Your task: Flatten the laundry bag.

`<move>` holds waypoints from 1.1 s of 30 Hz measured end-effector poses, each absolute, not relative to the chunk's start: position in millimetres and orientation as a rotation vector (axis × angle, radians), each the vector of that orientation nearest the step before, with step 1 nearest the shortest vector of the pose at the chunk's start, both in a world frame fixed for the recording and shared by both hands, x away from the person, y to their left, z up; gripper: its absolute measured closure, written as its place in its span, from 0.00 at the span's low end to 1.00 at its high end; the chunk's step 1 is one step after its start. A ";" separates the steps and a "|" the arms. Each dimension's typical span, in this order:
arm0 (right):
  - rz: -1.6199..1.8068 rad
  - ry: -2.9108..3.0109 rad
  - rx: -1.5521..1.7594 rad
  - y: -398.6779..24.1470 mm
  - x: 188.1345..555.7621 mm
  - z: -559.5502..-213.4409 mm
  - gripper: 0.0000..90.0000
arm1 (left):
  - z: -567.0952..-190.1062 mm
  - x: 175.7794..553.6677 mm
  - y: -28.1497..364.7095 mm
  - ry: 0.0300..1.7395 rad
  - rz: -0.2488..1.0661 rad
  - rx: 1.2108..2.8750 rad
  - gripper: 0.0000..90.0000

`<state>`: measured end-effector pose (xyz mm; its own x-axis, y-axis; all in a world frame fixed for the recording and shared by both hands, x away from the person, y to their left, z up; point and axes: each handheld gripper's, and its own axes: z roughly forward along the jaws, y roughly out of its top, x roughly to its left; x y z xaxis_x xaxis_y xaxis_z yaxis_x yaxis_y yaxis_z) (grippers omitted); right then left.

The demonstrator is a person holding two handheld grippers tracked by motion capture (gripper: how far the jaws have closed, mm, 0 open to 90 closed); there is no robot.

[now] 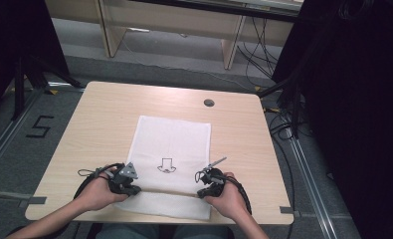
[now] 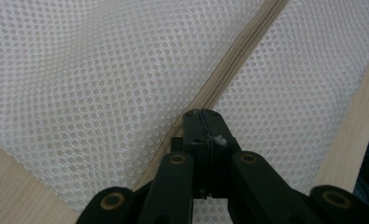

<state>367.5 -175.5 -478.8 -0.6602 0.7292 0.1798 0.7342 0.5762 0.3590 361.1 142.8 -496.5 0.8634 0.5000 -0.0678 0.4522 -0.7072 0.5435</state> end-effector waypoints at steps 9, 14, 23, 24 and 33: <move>-0.675 -2.787 -1.285 -177.3 368.8 -479.8 1.00 | -496.6 358.0 144.0 0.676 0.128 2.471 0.98; -0.686 -2.795 -1.282 -177.6 369.1 -480.1 1.00 | -498.4 350.0 140.7 0.719 0.111 2.421 0.98; -0.921 -2.779 -1.414 -194.2 363.6 -465.7 0.81 | -493.0 354.8 148.0 0.661 0.105 2.443 0.87; -0.921 -2.779 -1.414 -194.2 363.6 -465.7 0.81 | -493.0 354.8 148.0 0.661 0.105 2.443 0.86; -1.028 -2.695 -1.634 -229.5 369.4 -467.0 0.70 | -487.4 361.5 153.9 0.735 0.168 2.211 0.63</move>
<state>369.4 -229.5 -467.0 -0.5027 0.8490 0.1628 0.7418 0.3270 0.5855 361.5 153.9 -487.4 0.8237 0.5558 -0.1119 0.4523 -0.5250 0.7210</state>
